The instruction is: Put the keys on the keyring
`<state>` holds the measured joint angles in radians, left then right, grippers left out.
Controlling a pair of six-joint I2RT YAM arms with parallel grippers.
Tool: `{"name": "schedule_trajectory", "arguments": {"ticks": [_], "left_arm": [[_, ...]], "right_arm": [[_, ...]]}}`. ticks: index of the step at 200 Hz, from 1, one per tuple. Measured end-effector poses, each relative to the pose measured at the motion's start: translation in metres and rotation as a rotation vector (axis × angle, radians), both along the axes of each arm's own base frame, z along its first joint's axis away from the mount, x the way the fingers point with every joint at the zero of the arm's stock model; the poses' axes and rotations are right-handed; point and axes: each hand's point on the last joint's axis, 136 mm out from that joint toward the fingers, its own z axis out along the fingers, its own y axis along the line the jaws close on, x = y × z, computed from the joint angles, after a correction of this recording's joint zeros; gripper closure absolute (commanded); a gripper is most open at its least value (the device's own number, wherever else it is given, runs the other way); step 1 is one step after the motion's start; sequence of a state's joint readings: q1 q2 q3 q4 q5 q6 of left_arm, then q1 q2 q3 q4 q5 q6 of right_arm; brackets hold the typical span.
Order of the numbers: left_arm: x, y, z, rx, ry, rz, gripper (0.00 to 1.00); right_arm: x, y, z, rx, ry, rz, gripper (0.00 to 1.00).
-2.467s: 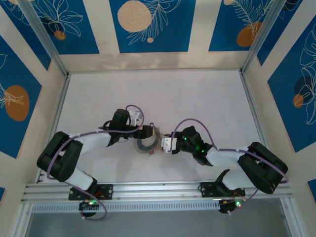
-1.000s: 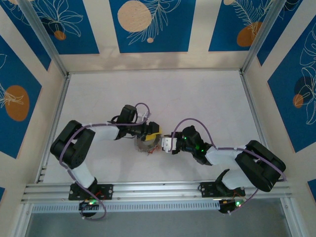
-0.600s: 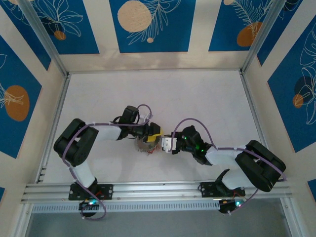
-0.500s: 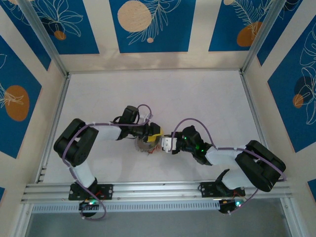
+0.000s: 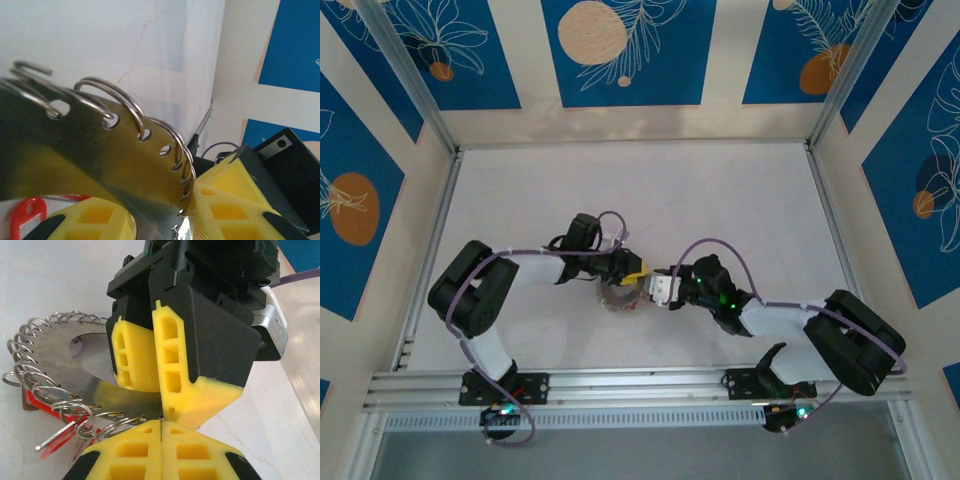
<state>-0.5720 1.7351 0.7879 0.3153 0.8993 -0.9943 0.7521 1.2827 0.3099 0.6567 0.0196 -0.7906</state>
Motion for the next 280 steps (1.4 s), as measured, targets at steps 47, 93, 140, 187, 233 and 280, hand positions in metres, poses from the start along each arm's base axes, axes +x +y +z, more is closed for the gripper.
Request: {"name": "schedule_trajectory", "arguments": {"ticks": [47,93,140,187,233,280], "left_arm": [[-0.003,0.001,0.018,-0.013,-0.048,-0.02,0.96],[-0.005,0.003,0.032,-0.026,-0.086,-0.027,0.97],[-0.007,0.007,0.049,-0.036,-0.117,-0.029,0.96],[-0.011,0.01,0.093,-0.084,-0.209,-0.042,0.96],[-0.019,0.014,0.125,-0.12,-0.298,-0.071,0.96],[-0.027,0.017,0.145,-0.143,-0.359,-0.088,0.96]], "right_arm": [[-0.012,-0.009,0.025,0.097,0.001,-0.01,0.77],[-0.032,-0.018,0.049,0.203,0.012,0.012,0.75],[-0.047,-0.03,0.057,0.28,0.029,0.008,0.79],[-0.055,-0.032,0.046,0.283,0.077,0.01,0.7],[-0.059,-0.023,0.038,0.297,0.159,0.042,0.44],[-0.052,-0.007,0.057,0.418,0.263,0.049,0.38]]}}
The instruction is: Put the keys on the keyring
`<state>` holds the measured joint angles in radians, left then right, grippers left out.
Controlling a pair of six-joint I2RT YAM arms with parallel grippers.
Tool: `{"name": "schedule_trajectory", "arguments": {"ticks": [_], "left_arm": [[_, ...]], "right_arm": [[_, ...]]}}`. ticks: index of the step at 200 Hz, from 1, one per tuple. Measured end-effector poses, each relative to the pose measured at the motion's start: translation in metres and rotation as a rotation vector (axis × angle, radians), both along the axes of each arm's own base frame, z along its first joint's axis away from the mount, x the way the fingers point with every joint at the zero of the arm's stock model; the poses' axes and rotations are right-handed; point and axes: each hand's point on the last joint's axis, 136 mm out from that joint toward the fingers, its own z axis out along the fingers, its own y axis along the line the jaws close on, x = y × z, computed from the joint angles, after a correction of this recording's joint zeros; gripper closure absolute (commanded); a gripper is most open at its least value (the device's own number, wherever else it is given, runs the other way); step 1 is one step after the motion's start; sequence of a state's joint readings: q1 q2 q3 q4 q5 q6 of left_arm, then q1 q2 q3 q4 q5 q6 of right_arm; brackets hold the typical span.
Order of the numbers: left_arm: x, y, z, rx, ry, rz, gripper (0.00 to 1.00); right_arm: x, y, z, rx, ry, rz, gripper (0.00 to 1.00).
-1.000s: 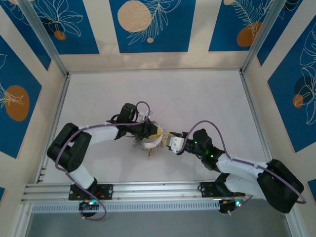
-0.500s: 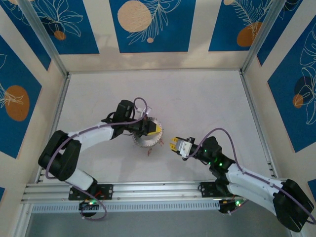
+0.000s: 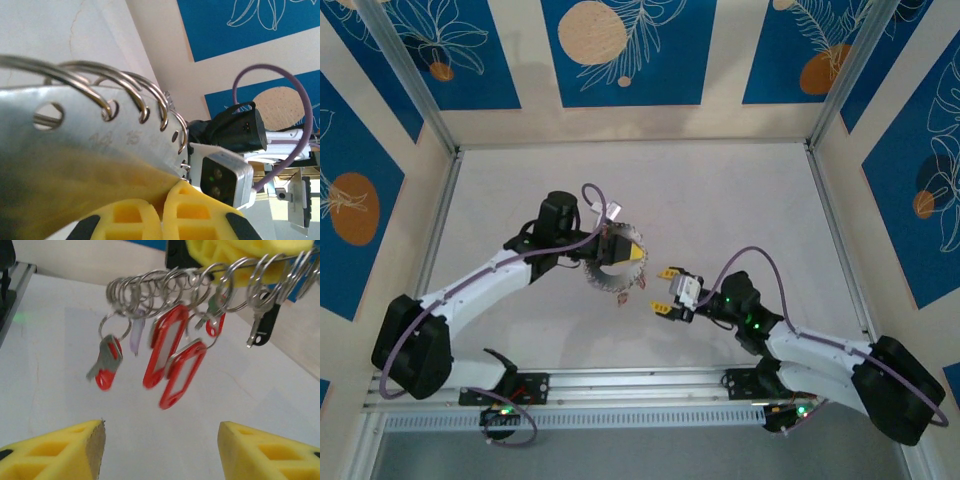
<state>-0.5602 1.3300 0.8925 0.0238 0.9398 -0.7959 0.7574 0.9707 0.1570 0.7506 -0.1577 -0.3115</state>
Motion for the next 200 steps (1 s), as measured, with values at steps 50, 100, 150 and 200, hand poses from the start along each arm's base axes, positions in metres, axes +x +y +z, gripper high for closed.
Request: {"name": "schedule_trajectory", "arguments": {"ticks": [50,100,150,200], "left_arm": [[-0.002,0.001,0.003,-0.004,-0.013,-0.009,0.96],[-0.008,0.003,0.006,0.005,-0.019,-0.024,0.97],[-0.01,0.005,0.025,0.002,-0.084,-0.05,0.98],[-0.014,0.008,0.027,0.014,-0.101,-0.063,0.98]], "right_arm": [[0.004,0.03,0.017,0.079,0.047,0.02,0.69],[0.013,0.035,0.021,0.087,0.011,-0.02,0.74],[0.008,0.033,0.02,0.051,-0.029,0.002,0.7],[0.002,0.031,0.033,0.064,-0.085,0.029,0.88]]}}
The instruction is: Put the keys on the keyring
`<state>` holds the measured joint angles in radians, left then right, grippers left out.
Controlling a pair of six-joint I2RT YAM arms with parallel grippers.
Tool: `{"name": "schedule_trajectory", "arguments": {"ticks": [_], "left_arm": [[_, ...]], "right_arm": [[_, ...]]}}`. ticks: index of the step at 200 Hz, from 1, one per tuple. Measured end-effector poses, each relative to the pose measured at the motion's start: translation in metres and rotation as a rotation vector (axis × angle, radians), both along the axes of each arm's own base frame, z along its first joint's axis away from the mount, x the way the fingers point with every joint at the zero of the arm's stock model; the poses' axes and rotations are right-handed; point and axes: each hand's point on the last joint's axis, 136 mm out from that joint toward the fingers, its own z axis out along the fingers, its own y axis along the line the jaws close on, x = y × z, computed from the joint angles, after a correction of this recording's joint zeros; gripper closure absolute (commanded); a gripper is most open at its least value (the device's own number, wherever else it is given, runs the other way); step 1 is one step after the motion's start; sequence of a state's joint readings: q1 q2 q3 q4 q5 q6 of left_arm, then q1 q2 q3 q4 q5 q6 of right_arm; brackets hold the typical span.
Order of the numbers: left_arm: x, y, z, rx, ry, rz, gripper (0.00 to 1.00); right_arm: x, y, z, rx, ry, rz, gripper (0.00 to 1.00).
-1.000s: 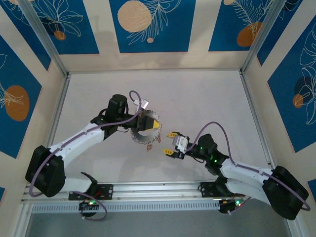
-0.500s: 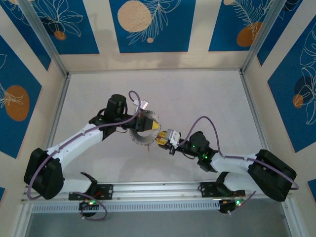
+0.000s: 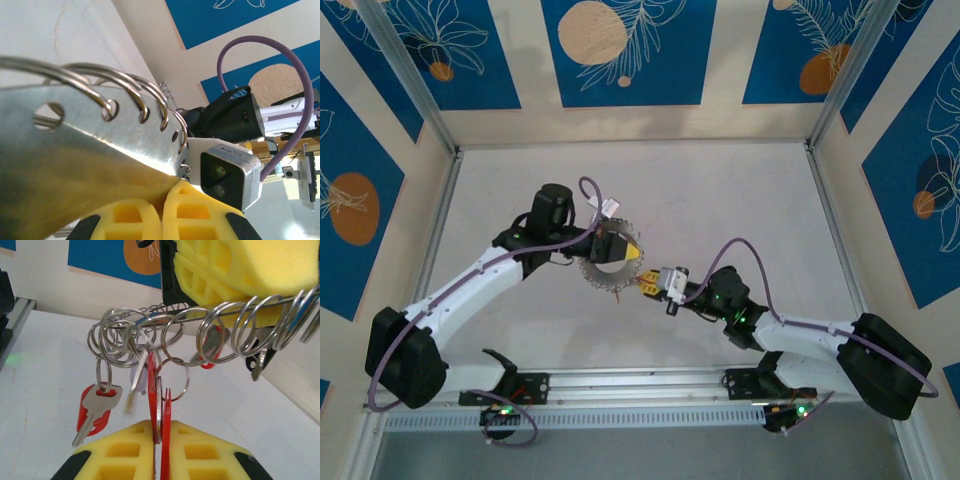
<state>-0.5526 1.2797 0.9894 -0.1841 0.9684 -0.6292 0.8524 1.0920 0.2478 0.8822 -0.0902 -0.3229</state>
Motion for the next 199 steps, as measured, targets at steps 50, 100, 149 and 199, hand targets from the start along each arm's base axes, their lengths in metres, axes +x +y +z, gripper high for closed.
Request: {"name": "schedule_trajectory", "arguments": {"ticks": [50,100,149,199], "left_arm": [[-0.004,0.004,0.003,0.006,-0.022,-0.006,0.98],[-0.004,0.008,0.007,0.011,-0.057,-0.014,0.98],[-0.008,0.01,0.011,0.004,-0.077,-0.023,0.98],[-0.011,0.011,0.015,0.004,-0.09,-0.027,0.98]], "right_arm": [[-0.004,0.0,-0.004,-0.021,-0.014,0.019,0.74],[-0.006,-0.006,-0.003,-0.03,-0.038,0.018,0.9],[-0.009,-0.004,-0.003,-0.027,-0.032,0.042,0.57],[-0.01,0.004,-0.012,-0.034,-0.015,0.053,0.68]]}}
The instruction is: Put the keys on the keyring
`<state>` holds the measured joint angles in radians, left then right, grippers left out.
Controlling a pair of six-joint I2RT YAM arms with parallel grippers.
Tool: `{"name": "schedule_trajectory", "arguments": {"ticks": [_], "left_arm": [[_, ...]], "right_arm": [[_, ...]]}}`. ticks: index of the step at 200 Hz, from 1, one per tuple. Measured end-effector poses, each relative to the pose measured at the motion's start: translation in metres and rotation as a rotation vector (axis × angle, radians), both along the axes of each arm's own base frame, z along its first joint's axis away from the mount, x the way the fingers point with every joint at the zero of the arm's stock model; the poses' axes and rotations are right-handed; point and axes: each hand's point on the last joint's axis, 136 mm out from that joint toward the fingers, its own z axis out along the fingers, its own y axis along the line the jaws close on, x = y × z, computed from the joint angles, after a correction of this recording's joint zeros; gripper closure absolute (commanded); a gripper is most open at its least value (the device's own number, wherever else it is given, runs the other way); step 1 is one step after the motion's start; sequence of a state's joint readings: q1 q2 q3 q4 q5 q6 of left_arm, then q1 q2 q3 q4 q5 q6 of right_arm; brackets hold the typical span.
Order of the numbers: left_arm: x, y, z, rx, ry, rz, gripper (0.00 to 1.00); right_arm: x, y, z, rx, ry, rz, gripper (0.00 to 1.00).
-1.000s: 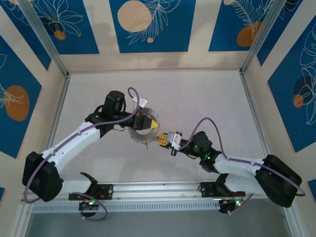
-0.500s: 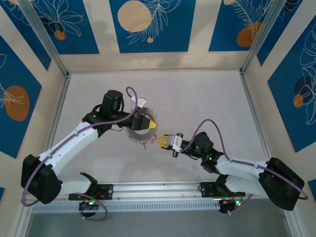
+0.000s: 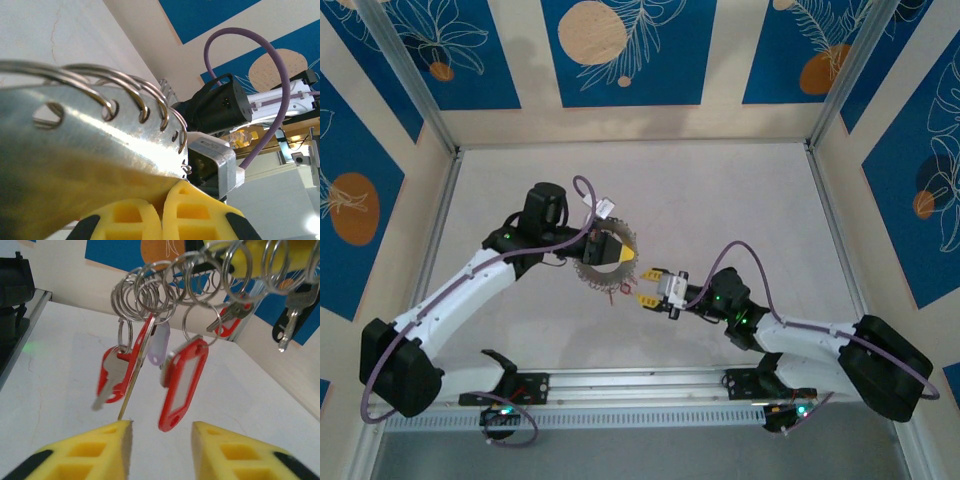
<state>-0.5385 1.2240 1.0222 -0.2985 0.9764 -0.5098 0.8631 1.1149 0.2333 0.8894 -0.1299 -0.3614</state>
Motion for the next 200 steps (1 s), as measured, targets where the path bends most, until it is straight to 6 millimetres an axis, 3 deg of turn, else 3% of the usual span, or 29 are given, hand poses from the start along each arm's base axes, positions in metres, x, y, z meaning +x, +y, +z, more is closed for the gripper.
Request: {"name": "schedule_trajectory", "arguments": {"ticks": [46,96,163,200], "left_arm": [[-0.001,0.001,0.002,0.0,-0.012,-0.004,0.98],[-0.001,0.001,0.002,0.0,-0.012,-0.004,0.99],[-0.002,0.001,0.001,0.003,-0.008,-0.004,0.98],[-0.002,0.001,0.001,0.003,-0.009,-0.004,0.99]], "right_arm": [[0.006,0.009,0.001,0.023,0.008,-0.014,0.61],[0.01,0.02,0.012,0.075,-0.008,-0.029,0.69],[0.01,0.022,0.026,0.12,-0.036,-0.042,0.62],[0.008,0.023,0.029,0.129,-0.039,-0.031,0.75]]}}
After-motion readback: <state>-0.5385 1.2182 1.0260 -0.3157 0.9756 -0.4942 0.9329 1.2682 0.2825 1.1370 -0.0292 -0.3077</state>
